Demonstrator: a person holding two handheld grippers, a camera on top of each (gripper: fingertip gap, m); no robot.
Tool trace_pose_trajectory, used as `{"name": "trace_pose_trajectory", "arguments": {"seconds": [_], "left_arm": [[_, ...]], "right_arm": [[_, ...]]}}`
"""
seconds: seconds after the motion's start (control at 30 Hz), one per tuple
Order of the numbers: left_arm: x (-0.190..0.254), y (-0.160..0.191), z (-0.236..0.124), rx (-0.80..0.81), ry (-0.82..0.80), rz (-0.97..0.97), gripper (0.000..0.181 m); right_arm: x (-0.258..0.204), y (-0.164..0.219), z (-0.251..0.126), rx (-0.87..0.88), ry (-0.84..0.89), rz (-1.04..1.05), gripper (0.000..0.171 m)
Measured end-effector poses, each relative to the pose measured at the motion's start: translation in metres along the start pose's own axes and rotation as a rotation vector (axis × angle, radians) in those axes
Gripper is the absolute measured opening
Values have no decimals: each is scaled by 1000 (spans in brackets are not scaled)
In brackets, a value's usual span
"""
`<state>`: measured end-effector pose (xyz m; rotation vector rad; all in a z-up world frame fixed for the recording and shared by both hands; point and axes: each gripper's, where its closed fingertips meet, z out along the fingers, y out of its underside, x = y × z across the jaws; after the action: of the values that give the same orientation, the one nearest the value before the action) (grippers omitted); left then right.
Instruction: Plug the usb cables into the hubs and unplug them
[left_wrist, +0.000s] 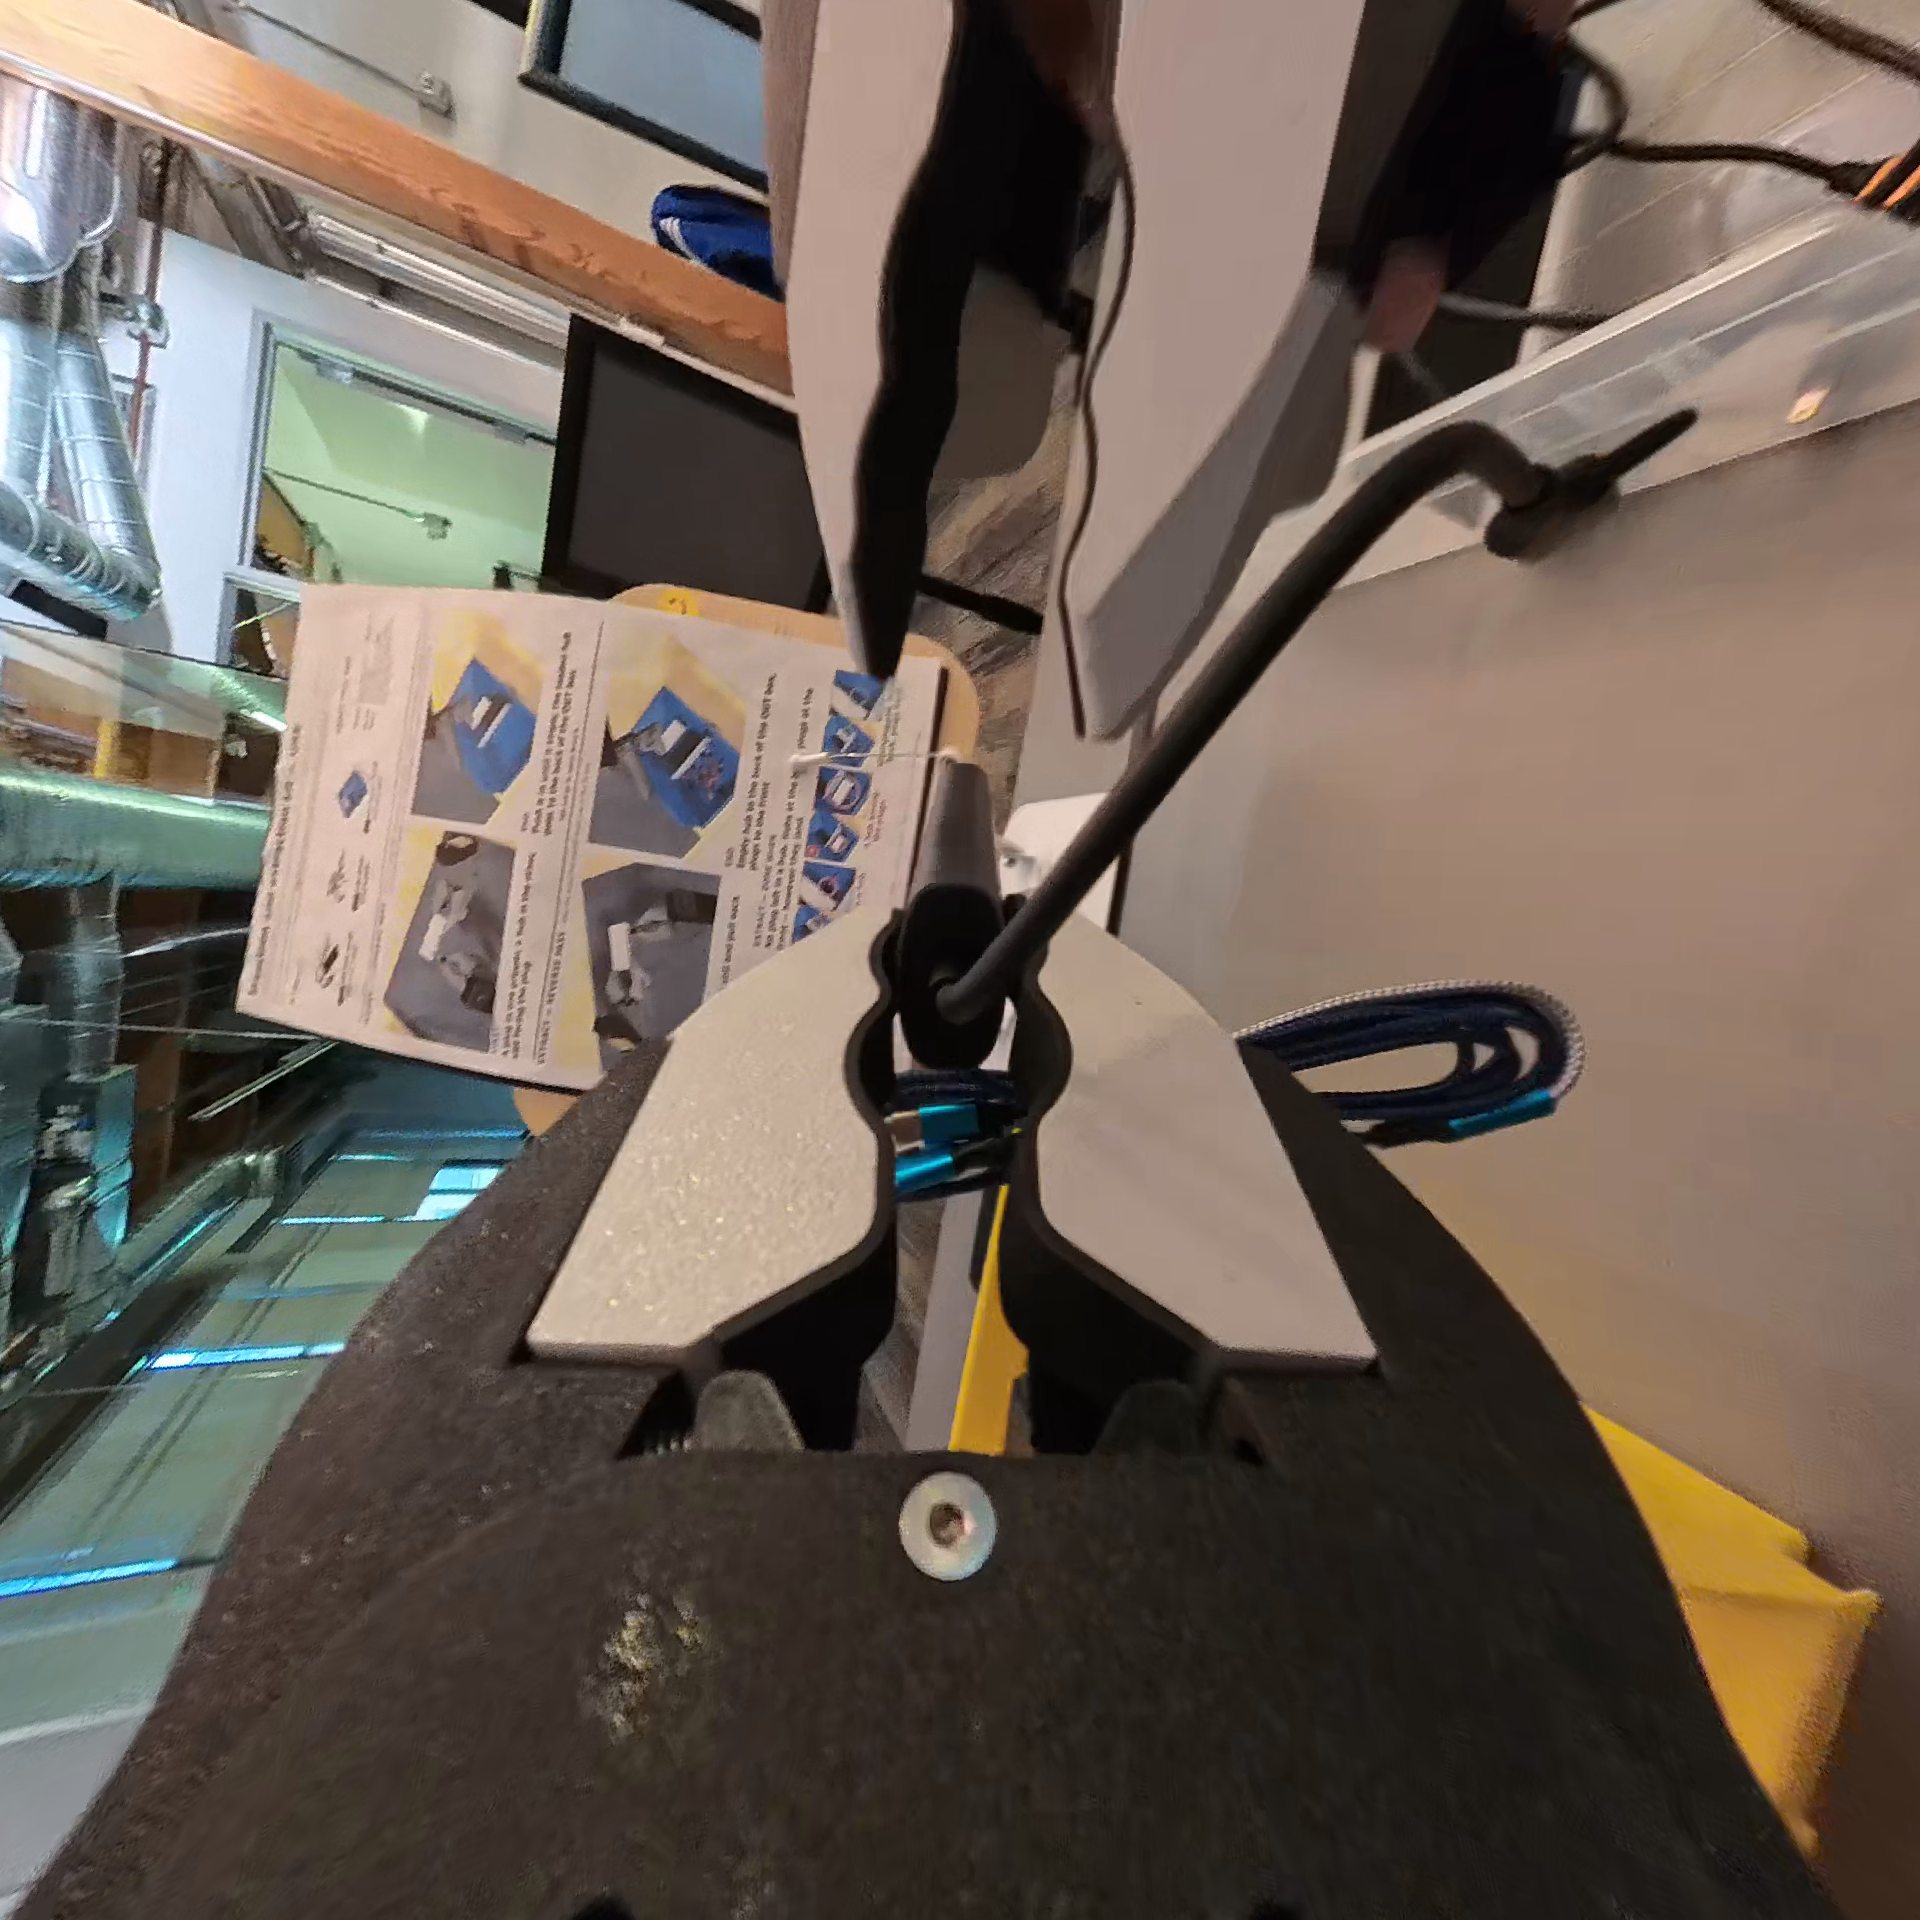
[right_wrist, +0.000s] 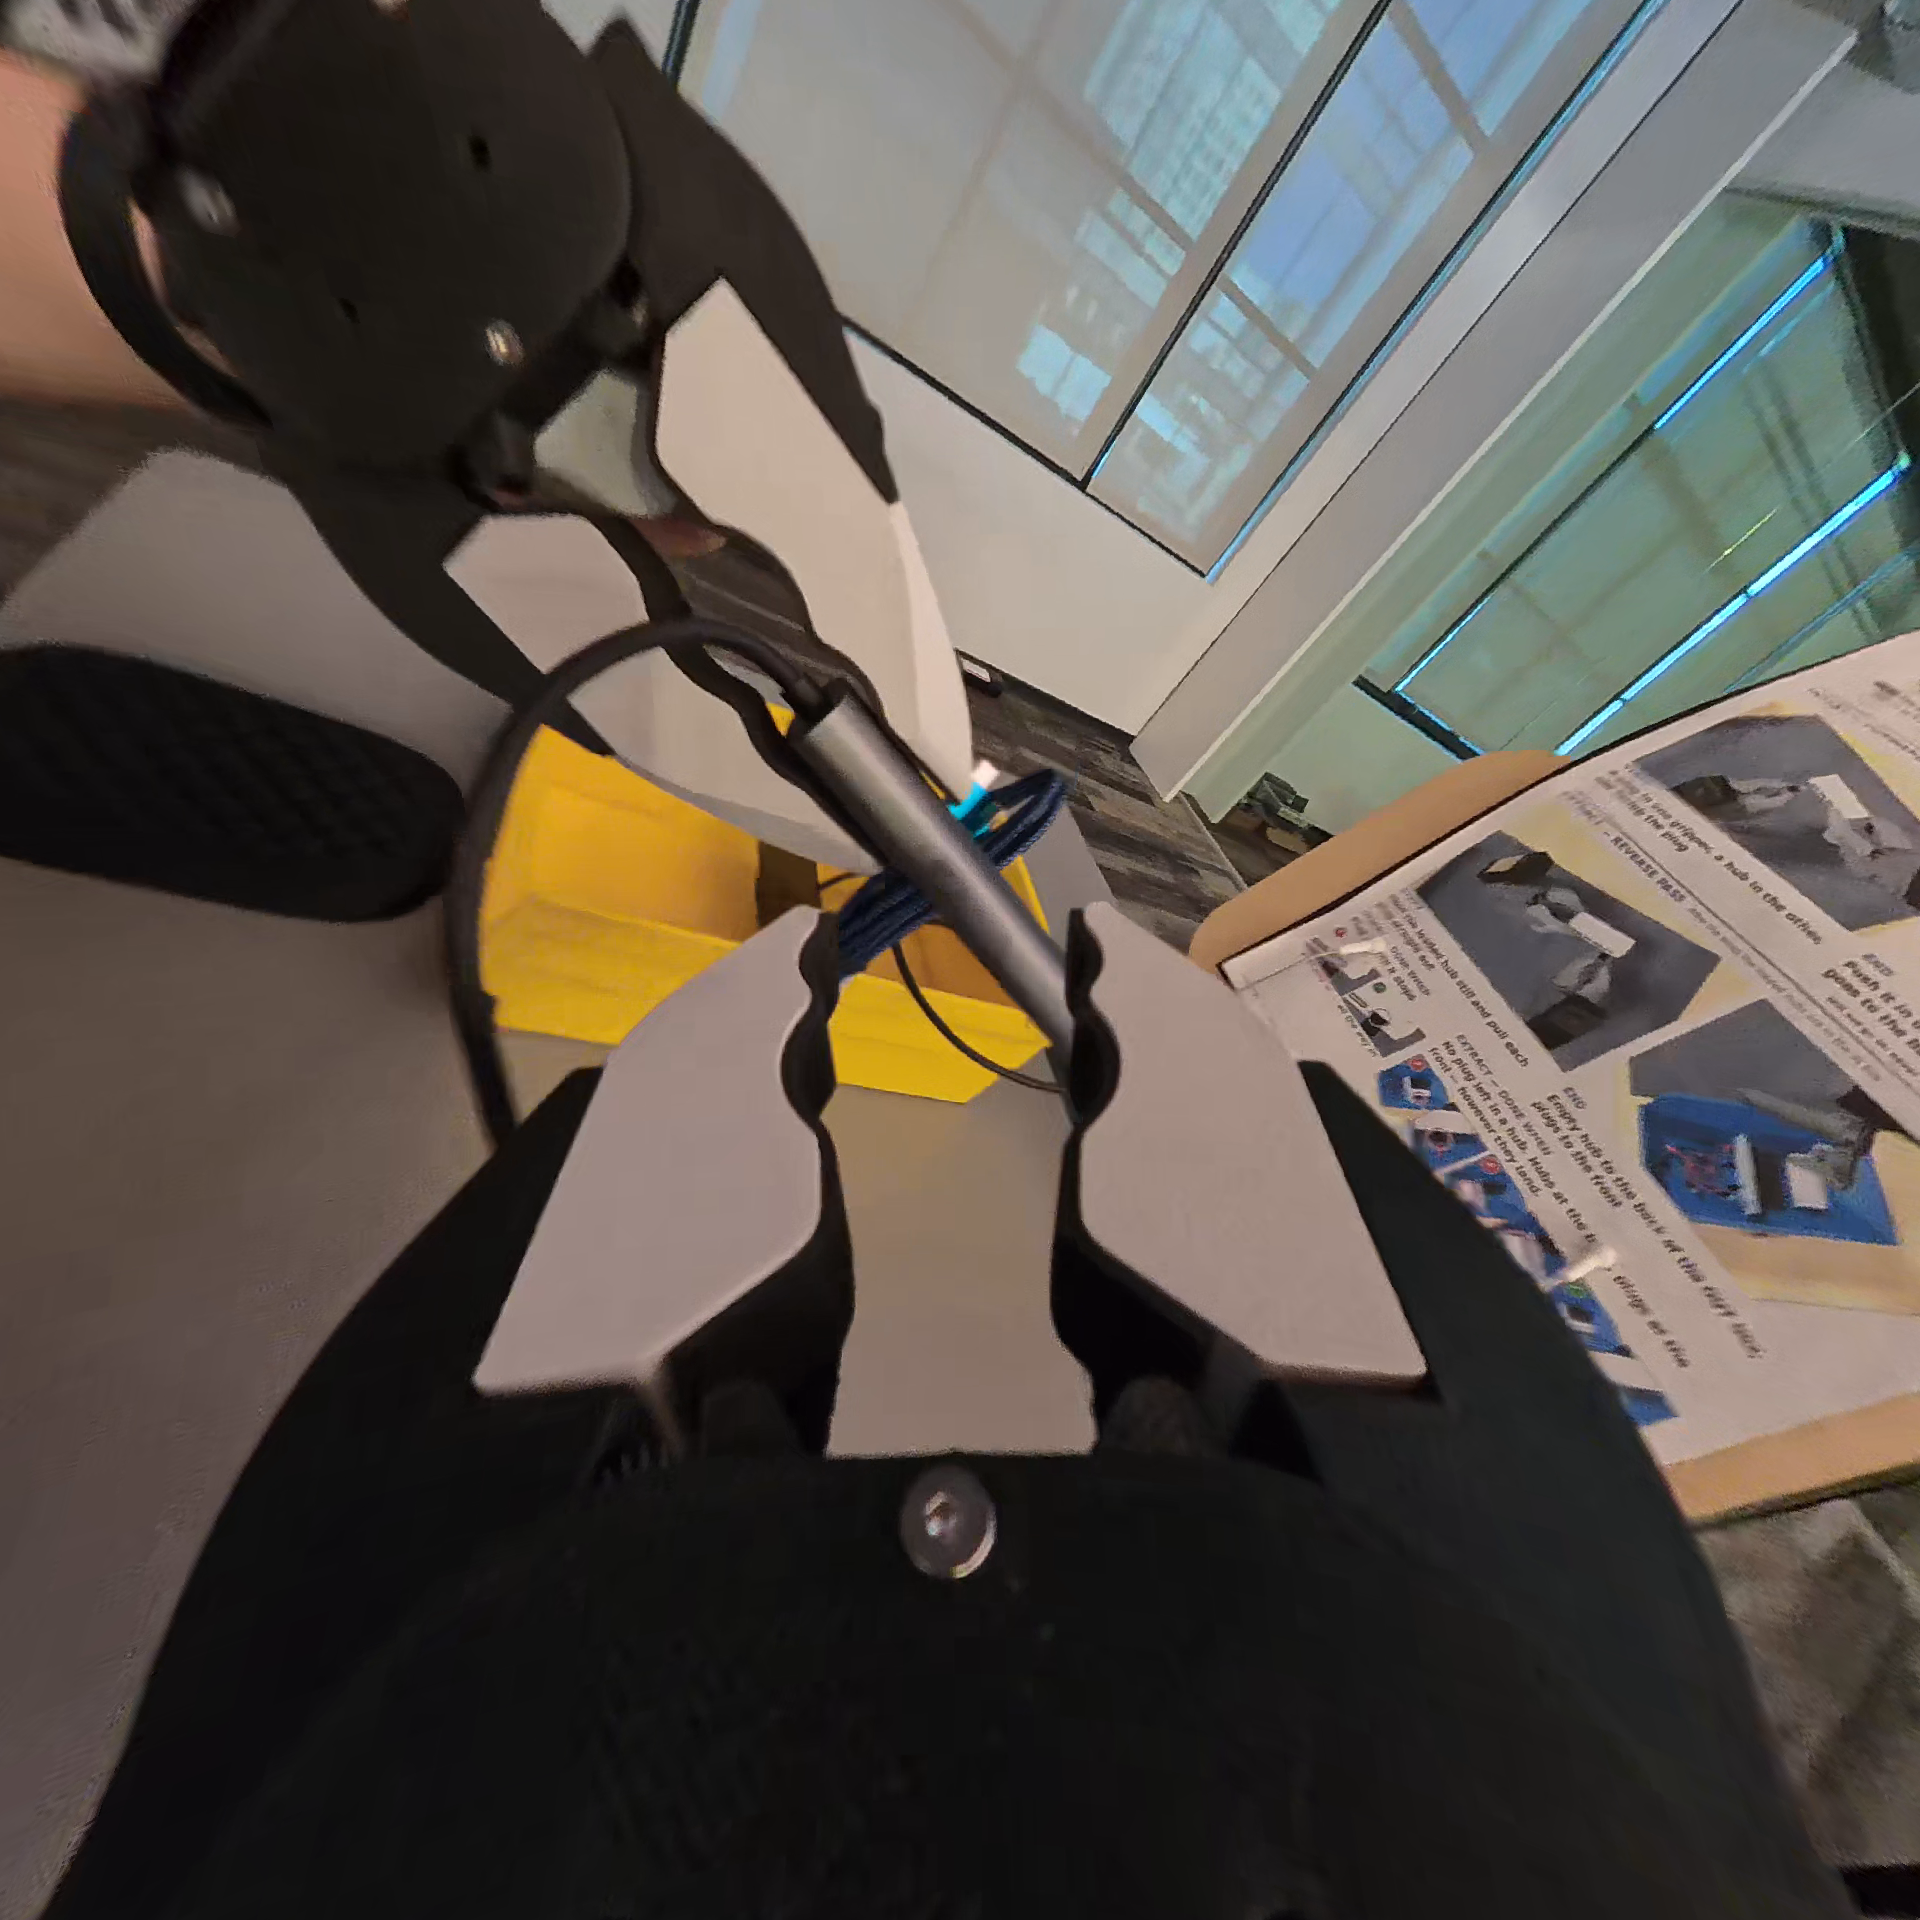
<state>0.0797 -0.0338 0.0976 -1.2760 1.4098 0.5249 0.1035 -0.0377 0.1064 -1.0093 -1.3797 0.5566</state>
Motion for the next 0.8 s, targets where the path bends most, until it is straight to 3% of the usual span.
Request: {"name": "trace_pose_trajectory", "arguments": {"seconds": [0.2, 0.33, 0.4, 0.63, 0.7, 0.8], "left_arm": [[14, -27, -7, 70, 63, -7, 17], [22, -38, -9, 71, 100, -13, 17], [24, -39, -9, 47, 98, 9, 17], [27, -33, -2, -60, 94, 20, 18], [25, -33, -1, -61, 76, 13, 21], [6, -42, -8, -24, -6, -67, 45]], "right_arm": [[-6, 16, 7, -10, 25, -197, 42], [-10, 15, 8, -11, 27, -255, 28], [-14, 17, 8, -37, 30, -332, 21], [-17, 17, 14, -33, 57, -375, 20], [-16, 17, 12, 6, 45, -365, 19], [-10, 12, 3, 136, 37, -322, 18]]}}
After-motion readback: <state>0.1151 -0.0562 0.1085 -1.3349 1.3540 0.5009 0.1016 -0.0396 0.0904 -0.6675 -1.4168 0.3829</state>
